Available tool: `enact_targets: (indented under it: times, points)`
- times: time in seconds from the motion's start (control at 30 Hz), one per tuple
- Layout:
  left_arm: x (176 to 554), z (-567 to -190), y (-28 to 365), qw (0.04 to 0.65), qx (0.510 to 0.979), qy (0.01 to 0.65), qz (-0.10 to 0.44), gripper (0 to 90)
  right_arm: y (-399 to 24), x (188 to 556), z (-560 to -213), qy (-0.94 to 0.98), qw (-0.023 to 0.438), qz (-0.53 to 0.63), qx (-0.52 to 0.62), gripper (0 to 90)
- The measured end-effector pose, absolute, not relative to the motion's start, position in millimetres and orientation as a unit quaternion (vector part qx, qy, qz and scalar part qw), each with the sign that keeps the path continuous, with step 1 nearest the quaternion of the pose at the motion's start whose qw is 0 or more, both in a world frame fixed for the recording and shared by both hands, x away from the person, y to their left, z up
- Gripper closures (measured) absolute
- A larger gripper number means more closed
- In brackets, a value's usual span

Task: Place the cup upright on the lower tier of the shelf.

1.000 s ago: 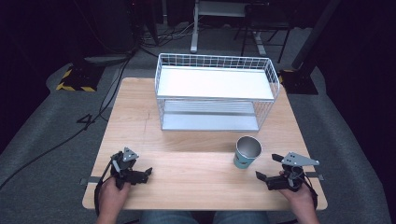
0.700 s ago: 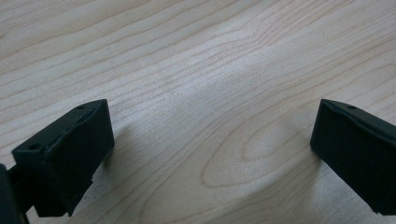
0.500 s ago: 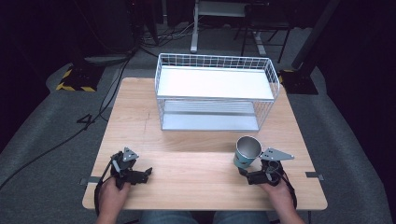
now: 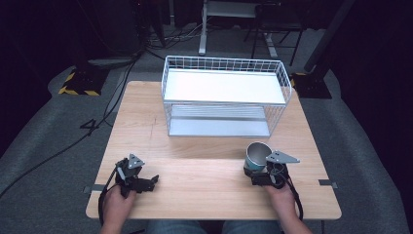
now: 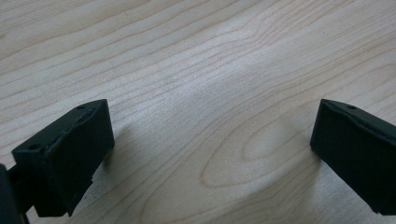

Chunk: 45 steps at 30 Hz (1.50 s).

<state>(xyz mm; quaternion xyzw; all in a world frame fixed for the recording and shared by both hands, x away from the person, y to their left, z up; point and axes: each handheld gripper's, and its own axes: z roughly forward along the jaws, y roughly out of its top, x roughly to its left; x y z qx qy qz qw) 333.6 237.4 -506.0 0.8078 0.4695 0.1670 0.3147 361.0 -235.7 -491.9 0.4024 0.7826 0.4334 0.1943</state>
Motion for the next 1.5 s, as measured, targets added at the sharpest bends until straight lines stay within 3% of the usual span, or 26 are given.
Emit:
enact_targets:
  times: [0.03, 0.13, 0.83, 1.5]
  points:
    - [334, -506, 237, 0.315, 0.808, 0.469, 0.167, 0.1, -236, 360, -492, 0.781, 0.198, 0.434, 0.402, 18.2]
    - [334, -506, 237, 0.315, 0.808, 0.47, 0.167, 0.1, -234, 360, -492, 0.782, 0.209, 0.435, 0.394, 21.2]
    - [334, -506, 237, 0.314, 0.808, 0.469, 0.167, 0.1, -230, 361, -481, 0.785, 0.203, 0.44, 0.387, 21.9]
    - [333, -506, 237, 0.315, 0.808, 0.47, 0.167, 0.1, -204, 387, -456, 0.787, 0.202, 0.452, 0.369, 21.9]
